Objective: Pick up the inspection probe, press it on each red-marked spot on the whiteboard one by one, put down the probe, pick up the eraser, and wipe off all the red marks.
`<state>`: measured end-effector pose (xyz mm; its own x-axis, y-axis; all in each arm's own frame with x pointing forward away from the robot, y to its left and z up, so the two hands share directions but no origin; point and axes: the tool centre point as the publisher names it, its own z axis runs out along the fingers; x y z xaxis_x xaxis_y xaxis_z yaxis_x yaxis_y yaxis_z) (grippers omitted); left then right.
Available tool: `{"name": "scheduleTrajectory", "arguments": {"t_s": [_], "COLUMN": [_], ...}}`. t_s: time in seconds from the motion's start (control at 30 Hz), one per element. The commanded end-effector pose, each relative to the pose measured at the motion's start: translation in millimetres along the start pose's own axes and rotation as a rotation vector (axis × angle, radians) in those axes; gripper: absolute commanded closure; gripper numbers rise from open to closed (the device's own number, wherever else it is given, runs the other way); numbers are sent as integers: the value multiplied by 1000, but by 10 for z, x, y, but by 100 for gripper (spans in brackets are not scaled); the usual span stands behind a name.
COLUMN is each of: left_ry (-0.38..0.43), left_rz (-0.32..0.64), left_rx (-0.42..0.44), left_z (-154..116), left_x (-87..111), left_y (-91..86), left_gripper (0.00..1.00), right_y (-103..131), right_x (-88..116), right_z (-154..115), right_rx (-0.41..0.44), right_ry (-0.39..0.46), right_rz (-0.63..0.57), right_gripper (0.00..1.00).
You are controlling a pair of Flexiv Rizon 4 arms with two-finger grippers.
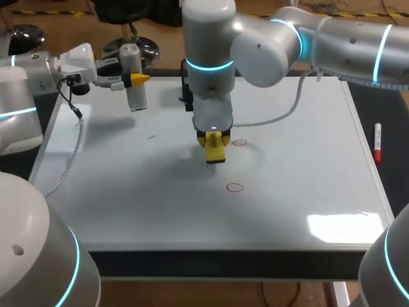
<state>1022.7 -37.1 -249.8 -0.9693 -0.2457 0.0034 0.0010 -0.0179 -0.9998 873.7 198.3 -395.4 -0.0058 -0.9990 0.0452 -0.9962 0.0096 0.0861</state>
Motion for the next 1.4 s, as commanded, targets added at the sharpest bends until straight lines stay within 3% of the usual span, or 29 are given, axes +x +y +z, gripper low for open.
{"name": "scheduleTrajectory", "arguments": {"t_s": [0.03,0.23,0.57,0.93,1.4], "left_ry": [2,2,2,2,2], "left_rz": [0,0,0,0,0], "left_rx": [0,0,0,0,0], "left_z": [3,3,3,3,3], "left_x": [-10,-10,-10,-10,-10], "left_y": [-7,-7,-7,-7,-7], "left_gripper": [100,100,100,100,100], "right_y": [21,255,640,637,626], "right_x": [-41,-221,-458,-474,-330], "right_z": [-29,-65,180,362,447], "right_rx": [-7,0,-27,-21,-44], "right_ry": [-13,-30,-14,-20,-40], "right_rz": [7,20,-12,-19,-11], "right_gripper": [100,100,100,100,100]}}
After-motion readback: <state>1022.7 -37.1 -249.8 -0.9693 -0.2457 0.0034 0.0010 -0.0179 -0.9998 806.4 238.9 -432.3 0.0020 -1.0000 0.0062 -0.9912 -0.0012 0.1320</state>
